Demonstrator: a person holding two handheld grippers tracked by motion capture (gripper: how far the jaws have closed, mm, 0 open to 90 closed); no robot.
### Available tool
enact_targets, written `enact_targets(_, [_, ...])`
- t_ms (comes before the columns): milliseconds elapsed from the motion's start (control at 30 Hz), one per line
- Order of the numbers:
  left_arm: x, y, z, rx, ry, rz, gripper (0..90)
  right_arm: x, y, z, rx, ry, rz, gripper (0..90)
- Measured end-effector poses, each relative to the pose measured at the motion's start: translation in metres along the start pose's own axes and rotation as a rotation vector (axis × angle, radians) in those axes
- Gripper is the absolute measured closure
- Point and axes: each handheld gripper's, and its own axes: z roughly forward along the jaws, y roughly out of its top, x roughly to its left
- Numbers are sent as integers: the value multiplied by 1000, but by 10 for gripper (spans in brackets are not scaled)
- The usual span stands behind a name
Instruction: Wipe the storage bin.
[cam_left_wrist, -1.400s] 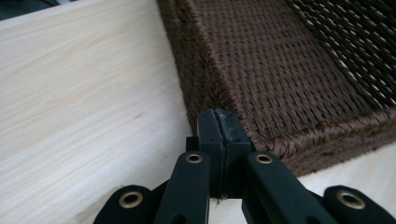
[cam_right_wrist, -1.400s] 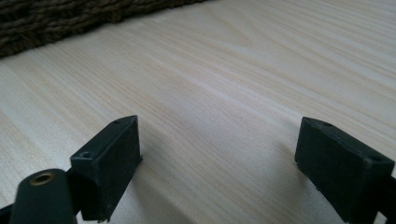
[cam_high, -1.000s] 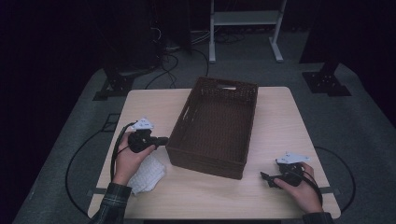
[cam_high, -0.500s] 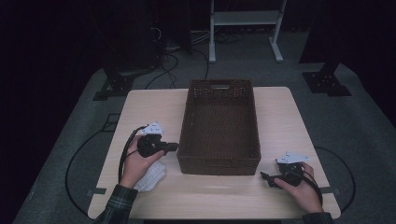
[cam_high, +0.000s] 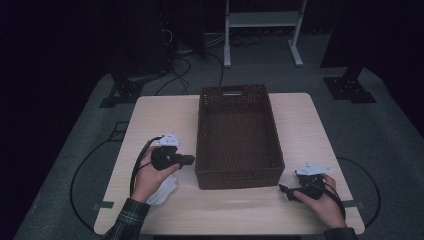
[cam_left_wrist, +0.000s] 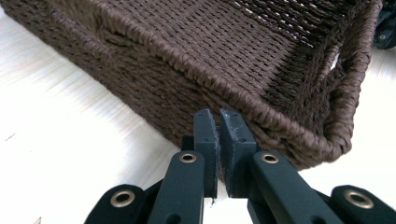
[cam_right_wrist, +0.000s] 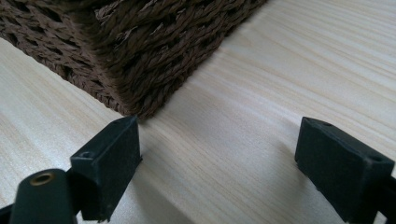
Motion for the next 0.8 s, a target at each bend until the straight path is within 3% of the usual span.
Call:
enact_targets(267, [-8,-25,0,45,31,-32,683,0,0,0,0,0,0,132])
enact_targets(567, [-26,-52,5,98,69,-6,441,0,0,0,0,0,1,132])
enact_targets(800, [-35,-64,12,102,96,14,305,0,0,0,0,0,1,132])
